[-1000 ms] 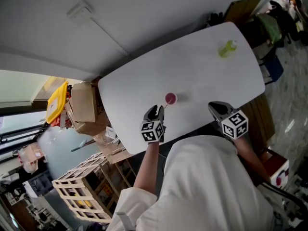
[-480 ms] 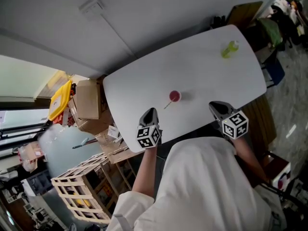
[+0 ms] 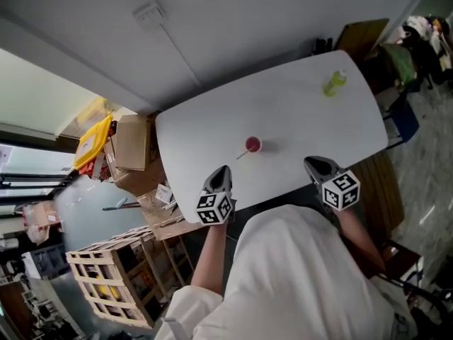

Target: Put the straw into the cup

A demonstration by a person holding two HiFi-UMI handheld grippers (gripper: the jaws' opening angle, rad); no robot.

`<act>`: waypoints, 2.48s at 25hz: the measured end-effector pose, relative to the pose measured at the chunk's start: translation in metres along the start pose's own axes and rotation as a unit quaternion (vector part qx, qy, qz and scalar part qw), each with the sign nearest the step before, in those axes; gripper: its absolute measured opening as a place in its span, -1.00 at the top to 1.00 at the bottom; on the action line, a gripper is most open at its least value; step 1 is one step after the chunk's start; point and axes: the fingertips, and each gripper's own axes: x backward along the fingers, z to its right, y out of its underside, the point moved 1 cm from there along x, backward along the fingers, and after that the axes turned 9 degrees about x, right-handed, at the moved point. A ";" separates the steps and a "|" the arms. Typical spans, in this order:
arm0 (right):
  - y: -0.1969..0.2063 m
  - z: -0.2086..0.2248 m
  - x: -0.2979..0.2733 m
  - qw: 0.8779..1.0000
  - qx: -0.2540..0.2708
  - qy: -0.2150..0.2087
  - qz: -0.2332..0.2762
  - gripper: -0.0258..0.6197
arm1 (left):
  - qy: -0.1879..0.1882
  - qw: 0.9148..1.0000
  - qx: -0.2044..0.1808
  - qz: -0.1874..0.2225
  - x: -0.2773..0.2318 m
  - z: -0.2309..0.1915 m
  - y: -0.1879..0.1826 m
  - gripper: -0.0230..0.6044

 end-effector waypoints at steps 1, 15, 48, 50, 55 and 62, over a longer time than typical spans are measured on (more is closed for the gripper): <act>0.000 -0.001 0.004 1.000 0.002 -0.001 0.002 0.80 | 0.000 1.000 0.002 0.002 0.005 0.004 0.002 0.92; 0.041 -0.018 0.078 1.000 0.015 -0.015 0.014 0.80 | -0.001 0.999 0.013 0.040 0.079 0.057 0.037 0.92; 0.042 -0.103 0.098 0.997 -0.002 -0.011 0.079 0.81 | 0.054 0.998 -0.002 0.016 0.174 0.052 0.064 0.92; 0.040 -0.103 0.097 0.997 -0.005 -0.007 0.081 0.81 | 0.057 0.998 -0.003 0.014 0.173 0.050 0.062 0.92; 0.040 -0.105 0.095 0.997 -0.009 0.002 0.081 0.81 | 0.069 0.998 -0.006 0.011 0.172 0.049 0.057 0.92; 0.036 -0.109 0.093 0.996 -0.007 0.005 0.084 0.81 | 0.077 0.997 -0.008 0.010 0.170 0.051 0.051 0.92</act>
